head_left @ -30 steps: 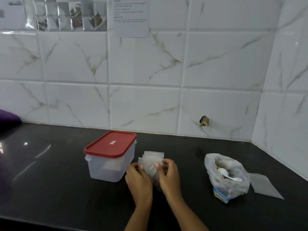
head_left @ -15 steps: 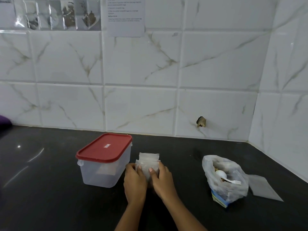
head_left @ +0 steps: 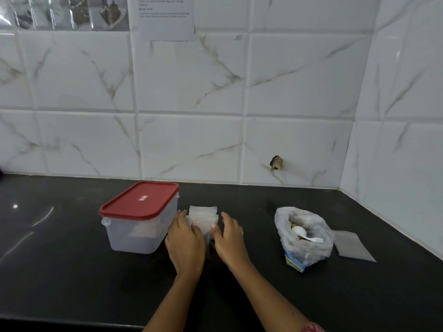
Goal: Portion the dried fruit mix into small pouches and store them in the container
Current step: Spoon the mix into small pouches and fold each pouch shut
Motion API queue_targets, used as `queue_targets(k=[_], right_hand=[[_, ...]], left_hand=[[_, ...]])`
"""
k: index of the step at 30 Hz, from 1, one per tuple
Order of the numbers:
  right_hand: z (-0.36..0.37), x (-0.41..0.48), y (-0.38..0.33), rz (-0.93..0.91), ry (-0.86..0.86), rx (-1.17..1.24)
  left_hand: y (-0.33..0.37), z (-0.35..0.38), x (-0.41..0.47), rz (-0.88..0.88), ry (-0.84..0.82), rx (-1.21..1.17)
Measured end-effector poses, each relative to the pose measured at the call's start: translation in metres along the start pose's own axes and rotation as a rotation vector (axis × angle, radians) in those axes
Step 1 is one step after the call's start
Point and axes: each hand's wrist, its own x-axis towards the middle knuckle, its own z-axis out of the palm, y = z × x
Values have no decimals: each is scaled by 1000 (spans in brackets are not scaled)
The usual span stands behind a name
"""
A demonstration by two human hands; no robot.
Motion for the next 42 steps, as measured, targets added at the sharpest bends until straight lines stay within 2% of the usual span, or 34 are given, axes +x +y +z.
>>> queue_targets(k=[6,9,12,19,24,27,31,34,38,42], right_hand=[[-46,-4,0,-109,75,-284],[-72,-5,7,-149,142,-382],[-101,-4,19,-131,186,-381],[-178,-4,58,-2,278,-366],[-219,-8,97,103,305,-342],[-234,-10,119,187,284,-343],[-241,-9,144,361,186,-438],[-240,-12,153,420,149,-507],[-239,-9,156,444,175,-525],[-240,-4,157,479,210,-401]], left_hand=[[25,5,-9,137,-64,152],[49,13,-15,205,-101,117],[75,26,-25,281,-137,76],[144,72,-61,405,-230,15],[185,109,-92,513,-338,72],[198,123,-109,604,-370,160],[204,138,-122,695,-488,430],[207,148,-126,733,-532,558],[207,157,-129,785,-576,639],[201,161,-133,734,-605,617]])
